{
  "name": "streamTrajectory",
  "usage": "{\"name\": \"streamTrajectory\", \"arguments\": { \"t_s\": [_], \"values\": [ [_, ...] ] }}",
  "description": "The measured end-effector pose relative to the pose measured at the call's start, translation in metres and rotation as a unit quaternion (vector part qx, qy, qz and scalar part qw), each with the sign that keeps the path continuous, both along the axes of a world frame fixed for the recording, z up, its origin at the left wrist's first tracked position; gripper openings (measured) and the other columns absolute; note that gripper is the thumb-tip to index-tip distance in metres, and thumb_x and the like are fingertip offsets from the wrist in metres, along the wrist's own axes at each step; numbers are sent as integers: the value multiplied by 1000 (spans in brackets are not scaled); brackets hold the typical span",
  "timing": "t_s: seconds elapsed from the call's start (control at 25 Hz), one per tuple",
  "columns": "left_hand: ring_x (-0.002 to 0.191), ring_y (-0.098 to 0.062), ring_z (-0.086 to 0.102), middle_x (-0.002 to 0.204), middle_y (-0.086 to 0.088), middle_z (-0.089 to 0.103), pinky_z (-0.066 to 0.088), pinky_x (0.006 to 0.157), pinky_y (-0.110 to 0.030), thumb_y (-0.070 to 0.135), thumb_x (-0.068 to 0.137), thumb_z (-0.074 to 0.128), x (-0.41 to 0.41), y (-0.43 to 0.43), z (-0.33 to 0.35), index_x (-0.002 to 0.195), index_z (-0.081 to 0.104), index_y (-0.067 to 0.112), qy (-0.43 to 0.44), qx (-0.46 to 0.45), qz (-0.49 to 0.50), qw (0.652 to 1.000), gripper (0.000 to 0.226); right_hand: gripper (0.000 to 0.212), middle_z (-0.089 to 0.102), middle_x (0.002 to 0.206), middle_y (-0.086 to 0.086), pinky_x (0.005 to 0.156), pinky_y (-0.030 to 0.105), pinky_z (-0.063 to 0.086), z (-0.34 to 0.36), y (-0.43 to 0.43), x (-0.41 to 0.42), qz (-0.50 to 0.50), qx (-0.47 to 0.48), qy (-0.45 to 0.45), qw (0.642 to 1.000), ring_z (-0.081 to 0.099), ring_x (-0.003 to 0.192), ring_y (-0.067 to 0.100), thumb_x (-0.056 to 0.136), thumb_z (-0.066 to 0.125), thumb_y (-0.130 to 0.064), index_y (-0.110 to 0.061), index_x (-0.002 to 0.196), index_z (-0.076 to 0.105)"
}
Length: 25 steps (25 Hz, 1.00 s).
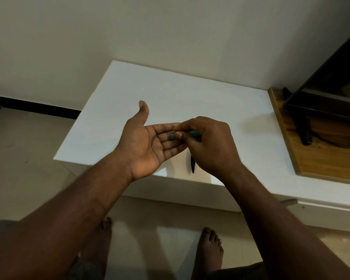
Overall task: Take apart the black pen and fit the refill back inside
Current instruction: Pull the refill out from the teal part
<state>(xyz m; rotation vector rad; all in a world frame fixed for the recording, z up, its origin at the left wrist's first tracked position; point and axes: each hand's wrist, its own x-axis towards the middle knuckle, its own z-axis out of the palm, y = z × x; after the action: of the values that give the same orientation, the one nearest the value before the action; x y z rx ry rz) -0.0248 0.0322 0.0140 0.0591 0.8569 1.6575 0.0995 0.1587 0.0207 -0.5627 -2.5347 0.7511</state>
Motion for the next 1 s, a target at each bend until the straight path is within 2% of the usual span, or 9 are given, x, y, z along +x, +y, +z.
{"name": "streamTrajectory", "arguments": {
  "t_s": [0.16, 0.28, 0.4, 0.56, 0.64, 1.0],
  "values": [
    [119, -38, 68, 131, -27, 66, 51, 106, -48, 21, 106, 40, 1, 0, 3, 134, 57, -8, 35, -15, 5, 999, 44, 12, 78, 95, -8, 81, 27, 58, -2, 2, -1, -45, -109, 21, 993, 70, 89, 6, 98, 72, -17, -20, 105, 81],
    [114, -38, 70, 125, -28, 69, 56, 101, -47, 2, 102, 34, 1, 1, 4, 130, 59, -9, 53, -25, 20, 998, 39, 12, 78, 92, -10, 81, 27, 58, -2, 3, -1, -59, -171, 31, 983, 71, 88, 7, 99, 70, -16, -20, 102, 81],
    [107, -37, 74, 117, -26, 73, 60, 92, -43, 6, 103, 39, 2, 2, 3, 123, 63, -8, 92, -57, 33, 994, 34, 12, 78, 93, -9, 81, 30, 60, -1, 5, -1, -68, -211, 41, 974, 72, 87, 9, 99, 69, -15, -20, 102, 80],
    [95, -35, 77, 104, -21, 78, 64, 83, -41, 21, 101, 60, 3, 3, 4, 115, 68, -4, 182, -119, 62, 974, 30, 13, 77, 90, -11, 67, 14, 53, -3, 6, -2, -73, -239, 52, 967, 72, 76, 4, 100, 69, -15, -20, 102, 80],
    [91, -33, 78, 99, -19, 79, 65, 79, -39, 22, 98, 65, 3, 3, 5, 112, 69, -3, 222, -135, 75, 963, 29, 12, 77, 89, -11, 64, 11, 51, -4, 7, -3, -76, -244, 57, 965, 71, 73, 2, 99, 70, -15, -19, 102, 81],
    [83, -29, 79, 93, -12, 81, 65, 79, -39, 17, 99, 64, 4, 4, 5, 109, 71, 2, 309, -173, 88, 931, 19, 12, 77, 89, -10, 64, 11, 49, -2, 5, -3, -83, -251, 50, 963, 70, 70, 1, 100, 70, -17, -20, 104, 81]
  ]
}}
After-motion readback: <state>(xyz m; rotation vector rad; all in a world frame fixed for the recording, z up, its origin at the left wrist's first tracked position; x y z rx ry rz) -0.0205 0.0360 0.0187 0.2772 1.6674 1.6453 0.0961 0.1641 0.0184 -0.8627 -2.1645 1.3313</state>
